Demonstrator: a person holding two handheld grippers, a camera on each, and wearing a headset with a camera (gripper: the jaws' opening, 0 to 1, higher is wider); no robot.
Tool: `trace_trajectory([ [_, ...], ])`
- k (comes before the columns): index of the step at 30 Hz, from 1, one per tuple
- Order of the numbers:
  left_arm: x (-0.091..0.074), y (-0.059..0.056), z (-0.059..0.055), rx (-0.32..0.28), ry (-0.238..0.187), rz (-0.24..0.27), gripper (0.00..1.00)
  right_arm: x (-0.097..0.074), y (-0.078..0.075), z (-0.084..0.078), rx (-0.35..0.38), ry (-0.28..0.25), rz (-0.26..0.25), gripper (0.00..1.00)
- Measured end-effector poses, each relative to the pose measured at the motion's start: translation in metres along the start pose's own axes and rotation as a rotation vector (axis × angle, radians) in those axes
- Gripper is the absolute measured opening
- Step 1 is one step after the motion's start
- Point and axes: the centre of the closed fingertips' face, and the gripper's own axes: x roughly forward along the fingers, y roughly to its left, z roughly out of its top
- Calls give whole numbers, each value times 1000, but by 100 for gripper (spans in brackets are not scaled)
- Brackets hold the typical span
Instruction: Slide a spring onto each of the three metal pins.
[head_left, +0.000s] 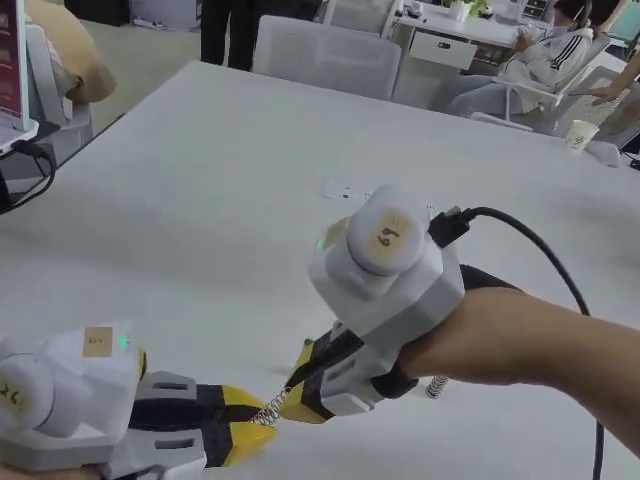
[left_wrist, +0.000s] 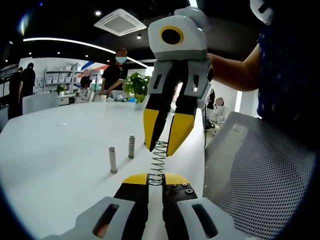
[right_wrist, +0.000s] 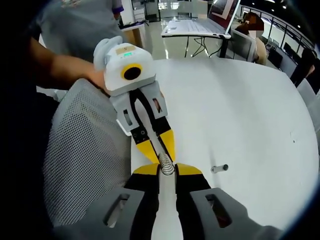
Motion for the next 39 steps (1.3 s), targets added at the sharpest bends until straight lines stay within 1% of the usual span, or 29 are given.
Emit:
trace_trajectory([
  [2, 1, -1, 1, 2, 2, -4, 1, 0, 1, 1, -1, -3, 4, 9],
  [7, 2, -1, 3, 0, -10, -8, 1, 1, 0, 1, 5, -9, 6, 9],
  [13, 1, -4, 10, -2, -37, -14, 1, 4, 2, 2, 6, -16, 22, 10],
  [16, 1, -4, 11, 0, -40, -14, 1, 4, 3, 2, 4, -18, 28, 10],
  [19, 0, -3, 13, -9, -51, -12, 1, 5, 3, 2, 2, -24, 31, 11],
  [28, -1, -4, 14, -10, -63, -11, 2, 4, 3, 3, 45, -41, 42, 10],
  [32, 0, -5, 16, 0, -64, -10, 2, 3, 3, 3, 61, -36, 44, 9],
  [34, 1, -6, 18, 32, -60, 2, 2, 2, 2, 3, 74, -28, 39, 9],
  [35, 2, -5, 18, 60, -54, 9, 2, 2, 2, 3, 74, -24, 37, 8],
  [38, 5, -4, 15, 114, -25, 23, 2, 3, 2, 0, 60, 3, 21, 8],
  [39, 7, -2, 13, 161, -5, 36, 2, 5, 1, -2, 48, 16, 9, 8],
])
